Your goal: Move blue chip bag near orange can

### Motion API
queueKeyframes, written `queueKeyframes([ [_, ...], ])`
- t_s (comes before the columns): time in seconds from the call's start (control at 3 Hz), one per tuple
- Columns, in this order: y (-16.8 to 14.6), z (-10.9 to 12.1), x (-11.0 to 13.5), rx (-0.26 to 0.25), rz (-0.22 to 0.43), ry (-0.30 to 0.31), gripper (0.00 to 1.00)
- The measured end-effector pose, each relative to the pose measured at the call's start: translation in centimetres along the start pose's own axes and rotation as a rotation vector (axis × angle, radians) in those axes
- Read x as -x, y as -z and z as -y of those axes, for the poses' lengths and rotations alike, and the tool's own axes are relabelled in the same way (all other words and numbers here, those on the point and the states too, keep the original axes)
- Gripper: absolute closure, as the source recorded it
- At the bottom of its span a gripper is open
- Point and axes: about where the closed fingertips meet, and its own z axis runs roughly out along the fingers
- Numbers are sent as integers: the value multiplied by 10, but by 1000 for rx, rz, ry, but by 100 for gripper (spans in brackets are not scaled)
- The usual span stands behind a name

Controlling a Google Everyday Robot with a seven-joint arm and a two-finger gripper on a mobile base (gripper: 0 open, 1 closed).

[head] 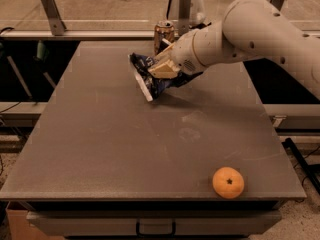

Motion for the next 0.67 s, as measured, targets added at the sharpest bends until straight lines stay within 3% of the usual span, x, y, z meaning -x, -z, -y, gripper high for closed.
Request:
queueKeyframes([
  [0.67, -10, 74, -62, -56, -31, -33, 100],
])
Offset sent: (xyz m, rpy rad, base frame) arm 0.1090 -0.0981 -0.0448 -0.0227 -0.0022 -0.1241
